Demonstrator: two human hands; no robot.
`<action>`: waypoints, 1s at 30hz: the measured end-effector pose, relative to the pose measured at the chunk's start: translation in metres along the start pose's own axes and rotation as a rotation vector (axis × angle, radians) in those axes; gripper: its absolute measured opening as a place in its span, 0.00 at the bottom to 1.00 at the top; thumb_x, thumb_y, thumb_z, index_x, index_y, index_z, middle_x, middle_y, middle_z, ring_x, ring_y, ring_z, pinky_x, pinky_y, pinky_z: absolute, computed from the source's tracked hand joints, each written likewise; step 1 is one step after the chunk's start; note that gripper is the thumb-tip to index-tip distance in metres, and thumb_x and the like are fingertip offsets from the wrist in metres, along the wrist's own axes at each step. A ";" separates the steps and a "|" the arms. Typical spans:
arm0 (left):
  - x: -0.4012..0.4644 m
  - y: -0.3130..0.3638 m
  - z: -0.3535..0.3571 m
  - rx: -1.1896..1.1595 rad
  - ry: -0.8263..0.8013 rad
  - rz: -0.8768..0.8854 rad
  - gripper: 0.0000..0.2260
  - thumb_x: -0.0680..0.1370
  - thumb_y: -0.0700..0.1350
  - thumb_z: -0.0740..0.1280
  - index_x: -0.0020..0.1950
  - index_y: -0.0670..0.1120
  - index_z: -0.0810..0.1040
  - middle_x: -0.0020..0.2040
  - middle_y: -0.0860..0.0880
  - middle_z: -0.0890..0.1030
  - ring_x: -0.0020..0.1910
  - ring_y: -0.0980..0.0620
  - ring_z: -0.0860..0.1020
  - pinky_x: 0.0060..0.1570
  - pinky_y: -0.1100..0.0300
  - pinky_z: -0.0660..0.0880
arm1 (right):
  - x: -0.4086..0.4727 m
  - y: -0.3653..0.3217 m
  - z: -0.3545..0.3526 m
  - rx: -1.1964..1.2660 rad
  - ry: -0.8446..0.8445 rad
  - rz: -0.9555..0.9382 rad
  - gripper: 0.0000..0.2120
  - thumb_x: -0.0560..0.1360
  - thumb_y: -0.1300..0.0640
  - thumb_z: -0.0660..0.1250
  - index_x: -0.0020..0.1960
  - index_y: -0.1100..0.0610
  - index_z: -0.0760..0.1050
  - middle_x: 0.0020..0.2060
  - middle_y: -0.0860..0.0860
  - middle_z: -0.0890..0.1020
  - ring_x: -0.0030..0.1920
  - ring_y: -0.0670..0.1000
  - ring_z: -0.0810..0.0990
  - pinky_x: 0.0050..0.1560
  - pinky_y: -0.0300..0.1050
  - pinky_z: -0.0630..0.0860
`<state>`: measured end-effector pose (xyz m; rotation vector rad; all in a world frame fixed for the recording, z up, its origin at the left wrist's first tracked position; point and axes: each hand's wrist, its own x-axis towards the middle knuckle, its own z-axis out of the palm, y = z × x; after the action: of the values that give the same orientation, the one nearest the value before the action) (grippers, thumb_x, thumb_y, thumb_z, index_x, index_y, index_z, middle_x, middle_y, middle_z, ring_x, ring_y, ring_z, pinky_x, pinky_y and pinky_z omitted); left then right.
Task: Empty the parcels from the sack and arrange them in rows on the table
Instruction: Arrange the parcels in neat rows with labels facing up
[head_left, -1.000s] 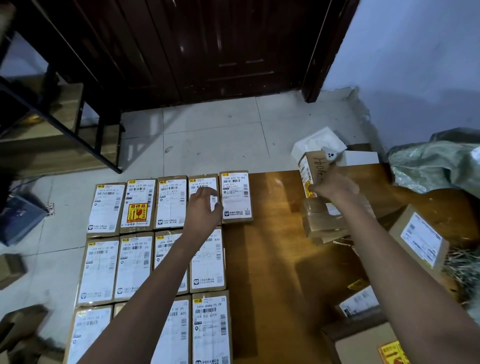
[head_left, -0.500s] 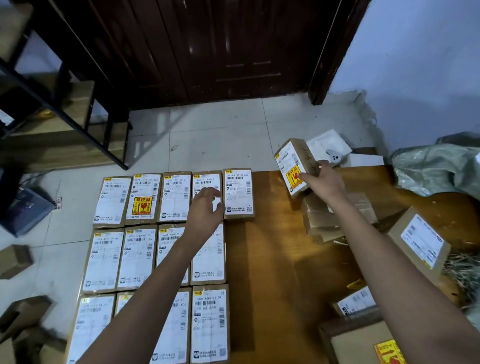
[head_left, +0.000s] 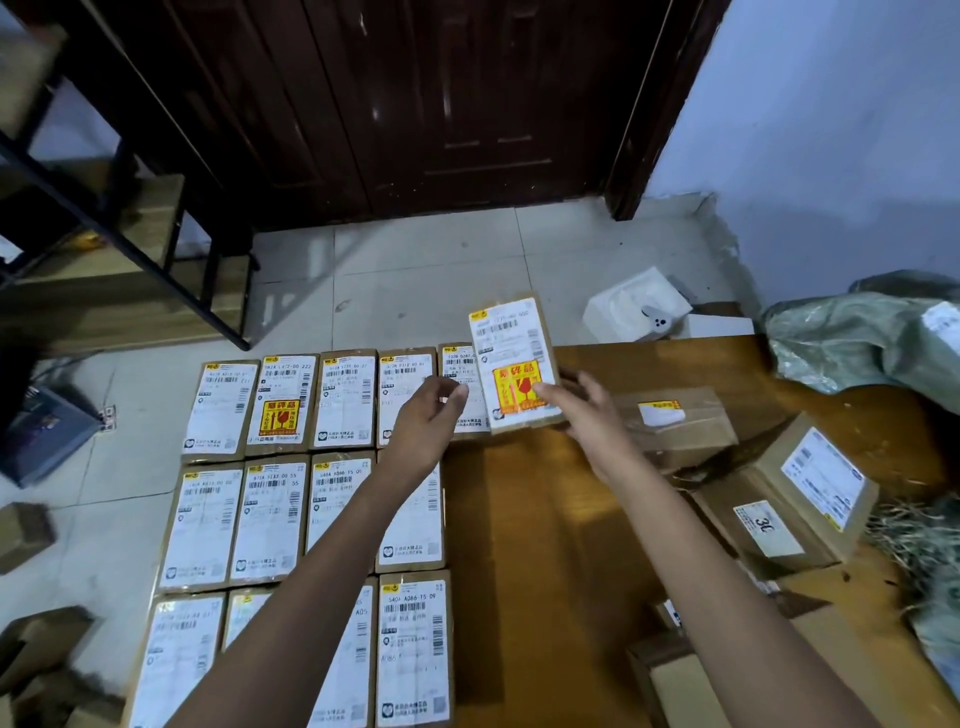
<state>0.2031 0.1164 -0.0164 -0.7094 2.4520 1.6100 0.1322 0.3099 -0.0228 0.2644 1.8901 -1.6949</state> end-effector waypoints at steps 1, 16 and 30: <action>-0.002 0.001 0.000 -0.037 -0.032 -0.032 0.16 0.80 0.58 0.58 0.60 0.49 0.72 0.57 0.52 0.78 0.54 0.53 0.78 0.52 0.55 0.75 | -0.004 0.008 0.003 0.007 -0.015 0.020 0.19 0.68 0.45 0.75 0.56 0.46 0.74 0.51 0.46 0.83 0.52 0.47 0.81 0.57 0.48 0.77; -0.061 -0.037 0.039 -0.085 -0.245 -0.062 0.29 0.73 0.57 0.71 0.69 0.47 0.67 0.60 0.52 0.79 0.56 0.56 0.78 0.50 0.65 0.74 | -0.063 0.088 0.002 0.033 0.096 0.170 0.38 0.71 0.55 0.74 0.75 0.52 0.59 0.57 0.56 0.82 0.45 0.50 0.85 0.35 0.40 0.80; -0.087 -0.095 0.006 0.290 -0.020 0.083 0.17 0.75 0.45 0.68 0.62 0.42 0.73 0.59 0.47 0.76 0.59 0.50 0.74 0.56 0.57 0.72 | -0.059 0.131 0.041 -0.157 0.073 0.262 0.32 0.71 0.52 0.75 0.70 0.52 0.64 0.56 0.51 0.81 0.46 0.48 0.83 0.39 0.38 0.79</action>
<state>0.3218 0.1184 -0.0680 -0.5503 2.6531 1.2378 0.2589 0.3069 -0.1022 0.4937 1.9335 -1.3742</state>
